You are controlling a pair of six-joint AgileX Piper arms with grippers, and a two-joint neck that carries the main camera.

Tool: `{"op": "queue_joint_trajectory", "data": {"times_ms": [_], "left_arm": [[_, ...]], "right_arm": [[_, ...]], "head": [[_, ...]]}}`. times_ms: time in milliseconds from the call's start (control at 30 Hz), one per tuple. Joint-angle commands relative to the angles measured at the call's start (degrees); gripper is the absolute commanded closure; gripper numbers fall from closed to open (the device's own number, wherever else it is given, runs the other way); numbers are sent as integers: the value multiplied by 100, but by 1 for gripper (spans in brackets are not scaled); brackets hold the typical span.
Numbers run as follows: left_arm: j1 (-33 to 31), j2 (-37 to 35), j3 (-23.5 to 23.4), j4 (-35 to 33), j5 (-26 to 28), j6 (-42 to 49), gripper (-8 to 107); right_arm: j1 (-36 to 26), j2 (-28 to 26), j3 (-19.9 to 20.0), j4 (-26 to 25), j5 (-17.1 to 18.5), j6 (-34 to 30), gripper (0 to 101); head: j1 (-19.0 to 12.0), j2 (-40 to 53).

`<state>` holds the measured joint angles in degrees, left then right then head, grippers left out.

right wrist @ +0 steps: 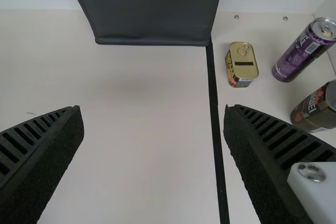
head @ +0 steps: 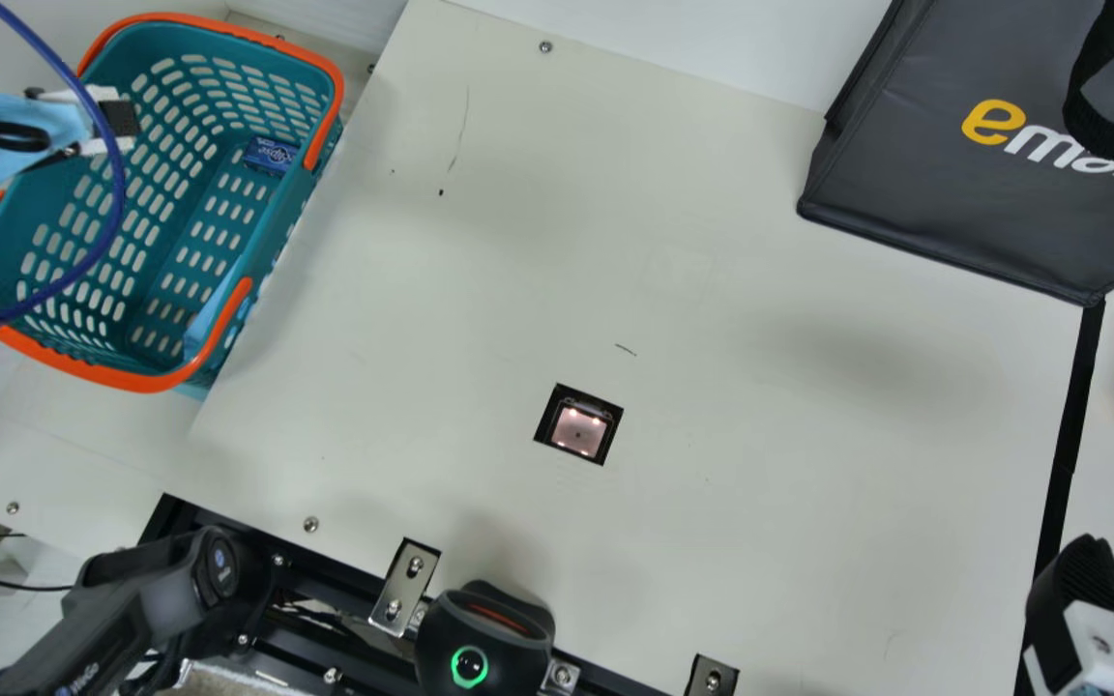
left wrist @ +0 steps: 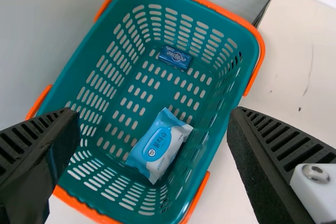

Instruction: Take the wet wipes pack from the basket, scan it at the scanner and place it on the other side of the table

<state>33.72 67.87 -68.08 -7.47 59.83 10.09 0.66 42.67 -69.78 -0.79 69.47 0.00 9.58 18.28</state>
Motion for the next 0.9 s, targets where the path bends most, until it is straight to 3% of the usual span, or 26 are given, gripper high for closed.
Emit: {"op": "queue_joint_trajectory", "data": {"times_ms": [0,433,867], "left_arm": [[108,227,48,-157,-62,465,9],[560,1408,269,-627,-512,1861,9],[630,2528,248,-568,-877,2356,9]], "right_arm": [[0,0,0,0,0,0,6],[0,0,0,0,0,0,6],[0,0,0,0,0,0,6]], "head": [[-166,14],[-166,14],[-166,14]]}}
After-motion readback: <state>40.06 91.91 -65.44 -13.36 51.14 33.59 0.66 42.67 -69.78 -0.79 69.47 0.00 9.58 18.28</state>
